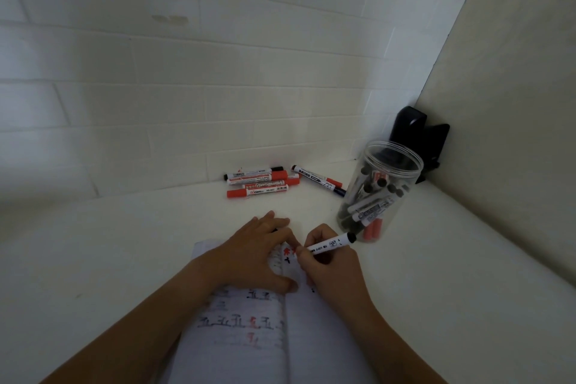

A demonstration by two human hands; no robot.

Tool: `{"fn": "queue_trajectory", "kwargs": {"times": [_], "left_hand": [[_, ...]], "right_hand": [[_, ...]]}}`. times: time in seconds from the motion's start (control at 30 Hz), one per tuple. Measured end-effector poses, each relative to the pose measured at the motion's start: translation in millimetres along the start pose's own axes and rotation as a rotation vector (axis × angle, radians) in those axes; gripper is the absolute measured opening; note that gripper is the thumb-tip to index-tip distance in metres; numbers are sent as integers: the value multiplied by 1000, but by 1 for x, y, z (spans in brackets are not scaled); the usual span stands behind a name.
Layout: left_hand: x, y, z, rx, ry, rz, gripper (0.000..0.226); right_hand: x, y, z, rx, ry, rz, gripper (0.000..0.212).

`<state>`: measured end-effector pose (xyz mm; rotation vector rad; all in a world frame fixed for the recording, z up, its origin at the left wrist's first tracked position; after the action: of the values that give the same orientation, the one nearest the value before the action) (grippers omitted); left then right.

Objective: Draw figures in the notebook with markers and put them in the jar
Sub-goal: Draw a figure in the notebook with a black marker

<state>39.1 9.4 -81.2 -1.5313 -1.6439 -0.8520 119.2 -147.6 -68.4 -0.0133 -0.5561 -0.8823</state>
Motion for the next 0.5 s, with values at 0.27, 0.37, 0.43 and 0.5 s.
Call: {"fn": "queue_trajectory", "kwargs": {"times": [0.27,0.37,0.43,0.5], "left_hand": [[-2,2,2,-2,4,-10,72],[-2,1,3,-5,8,-9,73],[-2,1,3,-9,16,-13,73],[-2,1,3,-9,13,-20,73]], "right_hand": [[4,-1,0,-5,-4,-31,19],[2,1,1,2,-9,-32,17],[1,1,1,0,5,-10,18],[1,-1,1,1,19,18,18]]}}
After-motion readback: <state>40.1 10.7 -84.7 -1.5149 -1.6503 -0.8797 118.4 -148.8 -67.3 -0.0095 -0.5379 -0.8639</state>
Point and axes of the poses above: each hand's wrist, its own y-axis towards the middle knuckle, its own x-axis out of the back of the hand, z = x × y, the point moved 4 cm from there along y, towards the middle knuckle, and after that the axes turned 5 degrees about -y, right-handed, at the moved point
